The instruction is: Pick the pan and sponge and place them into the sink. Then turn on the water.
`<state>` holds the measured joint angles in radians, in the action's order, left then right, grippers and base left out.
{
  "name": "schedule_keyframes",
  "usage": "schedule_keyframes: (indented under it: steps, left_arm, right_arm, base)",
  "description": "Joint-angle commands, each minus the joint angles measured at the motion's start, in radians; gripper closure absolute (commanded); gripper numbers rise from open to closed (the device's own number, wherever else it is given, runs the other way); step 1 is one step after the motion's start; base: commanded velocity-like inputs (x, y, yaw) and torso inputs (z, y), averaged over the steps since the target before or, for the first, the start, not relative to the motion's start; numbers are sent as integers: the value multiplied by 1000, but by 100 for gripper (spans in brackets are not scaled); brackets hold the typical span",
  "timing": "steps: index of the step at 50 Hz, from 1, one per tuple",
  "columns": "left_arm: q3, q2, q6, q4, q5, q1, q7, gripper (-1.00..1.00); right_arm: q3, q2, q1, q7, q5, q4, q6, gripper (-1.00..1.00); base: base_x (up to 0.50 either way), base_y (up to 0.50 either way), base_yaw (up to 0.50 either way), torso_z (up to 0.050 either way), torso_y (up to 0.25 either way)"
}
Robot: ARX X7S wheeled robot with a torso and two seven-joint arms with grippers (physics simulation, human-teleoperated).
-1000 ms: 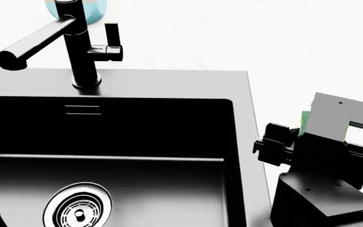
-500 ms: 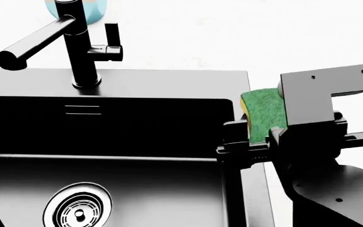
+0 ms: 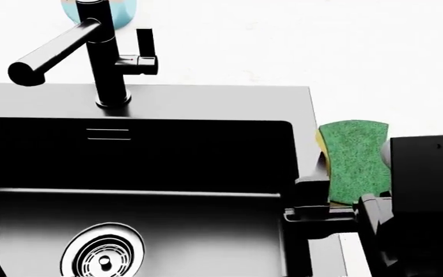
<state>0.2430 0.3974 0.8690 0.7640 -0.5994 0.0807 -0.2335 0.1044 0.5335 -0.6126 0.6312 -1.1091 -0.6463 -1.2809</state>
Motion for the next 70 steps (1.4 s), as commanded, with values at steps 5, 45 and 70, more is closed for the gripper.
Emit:
schedule_keyframes:
  steps: [5, 45, 70]
  left_arm:
    - [0, 11, 2, -1, -7, 5, 0, -100]
    - [-21, 25, -2, -24, -22, 26, 1, -100]
    - [-48, 22, -1, -26, -19, 40, -21, -100]
  right_arm:
    - [10, 20, 68, -11, 15, -40, 44, 100]
    - [-177, 25, -4, -92, 97, 197, 48, 100]
    - [-523, -85, -113, -364, 433, 837, 336, 100]
  base:
    - [0, 500, 0, 0, 0]
    - [0, 314, 0, 0, 0]
    - [0, 0, 0, 0, 0]
